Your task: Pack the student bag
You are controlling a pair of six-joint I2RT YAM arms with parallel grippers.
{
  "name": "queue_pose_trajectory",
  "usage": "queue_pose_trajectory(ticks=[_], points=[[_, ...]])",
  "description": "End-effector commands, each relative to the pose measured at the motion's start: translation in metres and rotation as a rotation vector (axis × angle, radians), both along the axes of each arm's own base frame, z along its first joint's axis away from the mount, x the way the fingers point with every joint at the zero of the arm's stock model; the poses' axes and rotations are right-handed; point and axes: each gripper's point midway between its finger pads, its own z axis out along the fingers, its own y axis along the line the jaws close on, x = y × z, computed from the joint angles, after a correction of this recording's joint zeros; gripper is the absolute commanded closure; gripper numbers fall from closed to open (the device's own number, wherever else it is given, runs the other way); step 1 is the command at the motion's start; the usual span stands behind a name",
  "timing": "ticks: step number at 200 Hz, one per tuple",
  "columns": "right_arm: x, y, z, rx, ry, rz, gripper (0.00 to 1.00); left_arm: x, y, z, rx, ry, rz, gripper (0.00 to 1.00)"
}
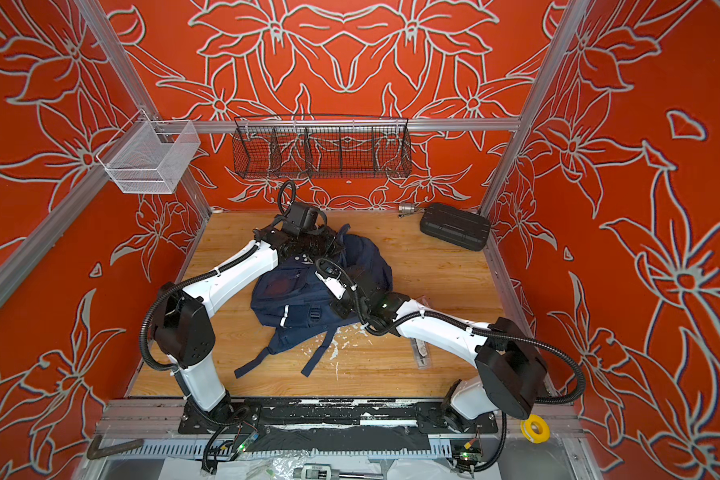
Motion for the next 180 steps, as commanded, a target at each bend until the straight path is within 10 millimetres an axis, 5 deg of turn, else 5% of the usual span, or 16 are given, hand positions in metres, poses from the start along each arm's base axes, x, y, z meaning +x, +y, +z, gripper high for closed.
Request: queue_pose_trajectory(ticks=[1,23,62,99,135,180], points=[[-0.026,0.037,0.015,0.089,0.022,0.149,0.99,0.033,-0.015,0.084,-0.146,-0.278,0.023,1.0],[-0.029,0.033,0.017,0.081,0.01,0.157,0.9,0.027,-0.012,0.086,-0.118,-0.288,-0.036,1.0],[-0.034,0.014,0.024,0.045,-0.003,0.147,0.58,-0.001,0.002,0.071,0.0,-0.271,-0.256,1.0],[-0.041,0.0,0.049,0.187,0.035,0.199,0.38,-0.023,0.025,0.064,0.094,-0.317,-0.374,1.0],[-0.035,-0.022,0.078,0.3,0.047,0.192,0.31,-0.023,0.045,0.052,0.118,-0.311,-0.406,1.0],[0.012,-0.073,0.08,0.307,0.149,-0.052,0.3,-0.023,0.059,0.031,0.161,-0.282,-0.425,1.0]])
